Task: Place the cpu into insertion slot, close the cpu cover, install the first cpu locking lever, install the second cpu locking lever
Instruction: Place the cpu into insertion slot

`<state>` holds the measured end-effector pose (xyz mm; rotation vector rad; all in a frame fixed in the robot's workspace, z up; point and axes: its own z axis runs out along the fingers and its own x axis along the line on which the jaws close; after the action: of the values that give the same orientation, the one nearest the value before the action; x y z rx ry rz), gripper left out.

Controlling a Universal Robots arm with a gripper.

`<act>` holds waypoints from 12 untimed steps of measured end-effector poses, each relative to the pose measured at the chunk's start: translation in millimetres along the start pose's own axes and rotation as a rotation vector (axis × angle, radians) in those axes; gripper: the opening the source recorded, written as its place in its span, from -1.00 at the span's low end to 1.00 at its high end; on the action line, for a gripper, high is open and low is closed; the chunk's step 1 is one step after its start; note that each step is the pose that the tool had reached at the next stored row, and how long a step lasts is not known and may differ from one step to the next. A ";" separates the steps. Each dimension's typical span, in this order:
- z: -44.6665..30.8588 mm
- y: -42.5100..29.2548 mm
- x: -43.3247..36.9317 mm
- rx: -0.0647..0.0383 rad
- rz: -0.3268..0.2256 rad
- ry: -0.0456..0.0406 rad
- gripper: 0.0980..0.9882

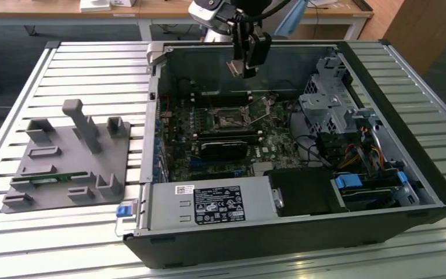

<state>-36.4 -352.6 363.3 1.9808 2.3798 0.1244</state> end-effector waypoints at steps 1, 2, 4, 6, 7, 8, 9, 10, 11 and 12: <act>0.2 0.0 0.0 0.000 0.014 -0.0015 0.00; 0.5 0.0 0.0 0.000 0.028 -0.0029 0.00; 1.1 -0.1 0.0 -0.001 0.056 -0.0055 0.00; 1.6 -0.1 0.0 -0.001 0.076 -0.0073 0.00; 1.8 -0.2 0.0 -0.001 0.084 -0.0081 0.00; 2.1 -0.2 -0.1 -0.002 0.092 -0.0088 0.00; 2.4 -0.2 0.0 -0.002 0.097 -0.0094 0.00; 2.9 -0.2 0.0 -0.002 0.101 -0.0099 0.00; 3.5 -0.3 0.0 -0.002 0.103 -0.0104 0.00; 4.2 -0.4 -0.1 -0.002 0.104 -0.0110 0.00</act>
<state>-36.4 -352.6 359.1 2.0996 2.2689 0.1186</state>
